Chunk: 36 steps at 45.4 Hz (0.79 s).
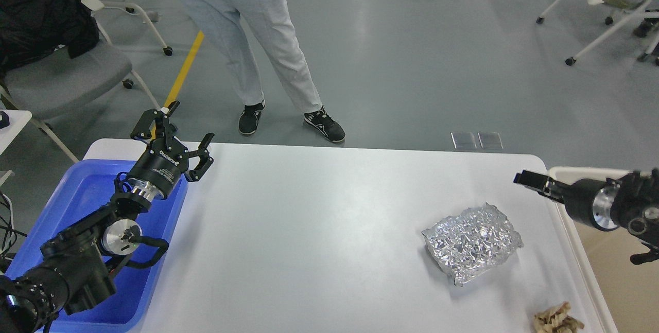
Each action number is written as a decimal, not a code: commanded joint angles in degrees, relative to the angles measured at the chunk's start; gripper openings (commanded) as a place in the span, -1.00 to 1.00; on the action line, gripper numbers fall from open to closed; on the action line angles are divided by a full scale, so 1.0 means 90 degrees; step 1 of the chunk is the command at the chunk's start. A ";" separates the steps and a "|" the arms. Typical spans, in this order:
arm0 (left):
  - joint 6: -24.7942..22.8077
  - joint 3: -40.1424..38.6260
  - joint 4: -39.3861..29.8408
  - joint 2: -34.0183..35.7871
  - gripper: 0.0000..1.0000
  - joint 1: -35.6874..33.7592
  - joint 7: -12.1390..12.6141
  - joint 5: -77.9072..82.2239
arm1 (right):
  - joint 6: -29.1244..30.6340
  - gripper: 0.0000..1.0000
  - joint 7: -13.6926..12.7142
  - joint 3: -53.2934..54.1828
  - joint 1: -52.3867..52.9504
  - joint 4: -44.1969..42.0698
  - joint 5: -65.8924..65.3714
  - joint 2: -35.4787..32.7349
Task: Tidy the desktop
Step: 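Lower the right gripper down beside the foil ball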
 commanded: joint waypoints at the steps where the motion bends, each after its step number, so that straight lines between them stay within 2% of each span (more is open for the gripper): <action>1: 0.0000 0.0000 -0.0005 0.0000 1.00 0.0000 0.0000 0.0005 | -0.0960 1.00 0.0341 -0.0825 0.0008 -0.0685 -0.0466 0.0669; 10: 0.0000 0.0000 -0.0005 0.0000 1.00 0.0000 0.0000 -0.0004 | -0.1077 1.00 0.0497 -0.1059 -0.0167 -0.0890 -0.0476 0.0972; 25: 0.0000 0.0000 0.0004 0.0000 1.00 0.0000 0.0000 0.0005 | -0.1829 1.00 0.0878 -0.2182 -0.0187 -0.2013 -0.0476 0.1665; 36: 0.0000 0.0000 -0.0005 0.0000 1.00 0.0000 0.0000 -0.0004 | -0.2005 1.00 0.1103 -0.2593 -0.0207 -0.2473 -0.0456 0.1930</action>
